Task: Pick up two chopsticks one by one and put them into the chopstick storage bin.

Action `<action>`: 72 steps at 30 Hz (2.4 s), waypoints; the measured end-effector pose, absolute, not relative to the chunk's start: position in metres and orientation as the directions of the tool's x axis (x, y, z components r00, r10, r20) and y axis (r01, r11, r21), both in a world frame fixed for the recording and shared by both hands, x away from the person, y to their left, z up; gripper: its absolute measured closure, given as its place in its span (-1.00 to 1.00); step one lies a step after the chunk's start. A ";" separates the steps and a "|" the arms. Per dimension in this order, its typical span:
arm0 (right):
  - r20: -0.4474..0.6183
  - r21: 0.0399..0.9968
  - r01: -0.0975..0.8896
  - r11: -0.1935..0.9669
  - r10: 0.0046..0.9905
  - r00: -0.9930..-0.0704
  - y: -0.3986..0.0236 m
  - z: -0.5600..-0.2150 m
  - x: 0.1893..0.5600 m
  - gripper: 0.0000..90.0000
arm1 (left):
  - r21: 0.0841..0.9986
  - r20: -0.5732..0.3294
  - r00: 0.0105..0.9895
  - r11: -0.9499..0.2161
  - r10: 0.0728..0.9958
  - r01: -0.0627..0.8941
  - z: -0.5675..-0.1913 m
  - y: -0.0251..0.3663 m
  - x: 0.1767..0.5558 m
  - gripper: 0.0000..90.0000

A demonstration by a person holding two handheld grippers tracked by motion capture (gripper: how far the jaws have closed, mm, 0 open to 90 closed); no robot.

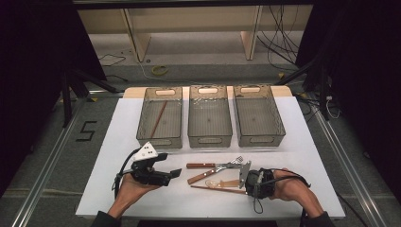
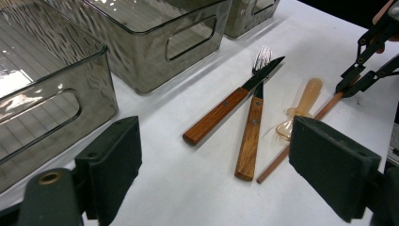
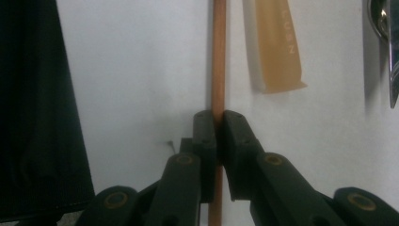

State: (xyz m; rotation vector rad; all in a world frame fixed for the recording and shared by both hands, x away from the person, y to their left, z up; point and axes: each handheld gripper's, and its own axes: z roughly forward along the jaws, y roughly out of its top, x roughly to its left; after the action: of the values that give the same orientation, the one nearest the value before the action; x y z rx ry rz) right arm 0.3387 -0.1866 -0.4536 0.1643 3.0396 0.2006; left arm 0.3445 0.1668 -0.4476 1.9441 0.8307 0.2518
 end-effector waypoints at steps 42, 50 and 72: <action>-0.179 0.238 -0.033 0.971 0.011 -0.984 -0.144 -0.424 0.326 0.88 | 0.687 -0.041 0.932 -0.667 0.360 0.288 -0.435 0.084 0.332 -0.25; -0.187 0.234 -0.053 0.971 -0.008 -0.982 -0.140 -0.423 0.326 0.88 | 0.638 -0.040 0.947 -0.721 0.320 0.270 -0.438 0.075 0.331 -0.16; -0.197 0.225 -0.078 0.971 -0.034 -0.980 -0.136 -0.420 0.322 0.88 | 0.535 -0.012 0.965 -0.814 0.263 0.229 -0.445 0.061 0.329 0.29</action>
State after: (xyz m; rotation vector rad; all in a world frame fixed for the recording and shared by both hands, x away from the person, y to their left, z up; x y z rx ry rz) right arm 0.3222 -0.1359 -0.4200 -0.0840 2.9270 0.3450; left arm 0.3289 0.0611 -0.4454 2.5563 0.3467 0.0834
